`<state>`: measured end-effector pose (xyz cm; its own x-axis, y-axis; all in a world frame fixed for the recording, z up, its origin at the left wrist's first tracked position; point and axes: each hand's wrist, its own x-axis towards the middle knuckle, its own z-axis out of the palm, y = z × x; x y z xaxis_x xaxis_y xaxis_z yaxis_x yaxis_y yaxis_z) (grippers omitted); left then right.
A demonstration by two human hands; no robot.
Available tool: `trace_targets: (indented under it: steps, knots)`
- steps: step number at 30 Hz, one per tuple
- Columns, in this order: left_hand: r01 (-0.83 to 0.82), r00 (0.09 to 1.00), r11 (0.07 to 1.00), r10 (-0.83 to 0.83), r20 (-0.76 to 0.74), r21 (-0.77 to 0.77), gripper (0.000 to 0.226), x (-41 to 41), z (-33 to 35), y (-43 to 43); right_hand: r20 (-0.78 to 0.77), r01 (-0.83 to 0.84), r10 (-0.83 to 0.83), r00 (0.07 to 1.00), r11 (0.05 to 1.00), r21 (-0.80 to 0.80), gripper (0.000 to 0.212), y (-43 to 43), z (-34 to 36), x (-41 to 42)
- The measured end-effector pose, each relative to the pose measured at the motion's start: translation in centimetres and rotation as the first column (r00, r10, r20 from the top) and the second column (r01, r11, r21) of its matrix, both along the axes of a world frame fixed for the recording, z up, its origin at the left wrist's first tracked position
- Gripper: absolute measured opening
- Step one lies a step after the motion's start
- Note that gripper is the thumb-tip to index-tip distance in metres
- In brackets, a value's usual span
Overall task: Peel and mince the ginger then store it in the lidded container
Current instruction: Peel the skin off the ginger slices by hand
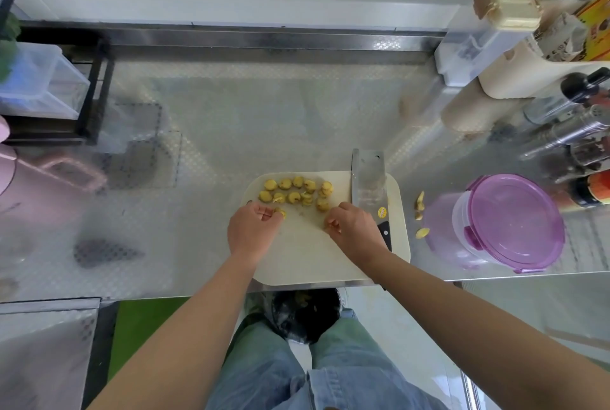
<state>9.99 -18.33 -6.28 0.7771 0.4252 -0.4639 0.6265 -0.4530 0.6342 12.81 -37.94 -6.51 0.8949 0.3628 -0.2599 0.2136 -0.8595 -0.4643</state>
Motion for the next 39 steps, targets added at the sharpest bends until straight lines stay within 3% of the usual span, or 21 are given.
trace_targets:
  steps: [4,11,18,23,28,32,37,39]
  knots:
    - [-0.065,0.997,0.995,0.067,0.026,-0.076,0.014,-0.5,0.0,0.6,-0.053,0.032,-0.030,0.998,0.999,0.022,0.010,1.1,0.0,-0.2]
    - [-0.152,0.987,0.976,0.157,0.022,-0.158,0.013,-2.0,-0.6,2.3,-0.194,0.197,-0.159,0.968,0.961,0.196,0.012,5.8,0.4,-1.3]
    - [-0.177,0.981,0.967,0.187,0.043,-0.184,0.008,-3.4,-0.5,3.8,-0.073,0.268,-0.258,0.963,0.942,0.200,0.013,5.3,0.1,-1.8]
    - [-0.210,0.974,0.950,0.225,0.039,-0.232,0.011,-3.7,-0.6,4.3,-0.113,0.141,-0.120,0.986,0.971,0.195,0.021,7.9,-0.2,-3.0]
    - [-0.206,0.974,0.949,0.223,0.046,-0.240,0.011,-3.7,-0.5,4.5,-0.088,0.236,-0.222,0.971,0.945,0.227,0.024,7.8,0.1,-2.8]
    - [-0.200,0.976,0.949,0.216,0.042,-0.243,0.013,-3.6,-0.7,4.5,-0.140,0.122,-0.094,0.986,0.970,0.210,0.026,8.8,-0.1,-3.4]
    - [-0.184,0.979,0.952,0.200,0.042,-0.246,0.011,-3.0,-0.5,4.2,-0.107,0.187,-0.168,0.980,0.960,0.209,0.029,8.3,-0.2,-3.1]
    - [-0.183,0.979,0.949,0.199,0.036,-0.257,0.010,-2.8,-0.5,3.9,-0.137,0.141,-0.112,0.984,0.965,0.223,0.028,7.8,-0.2,-2.8]
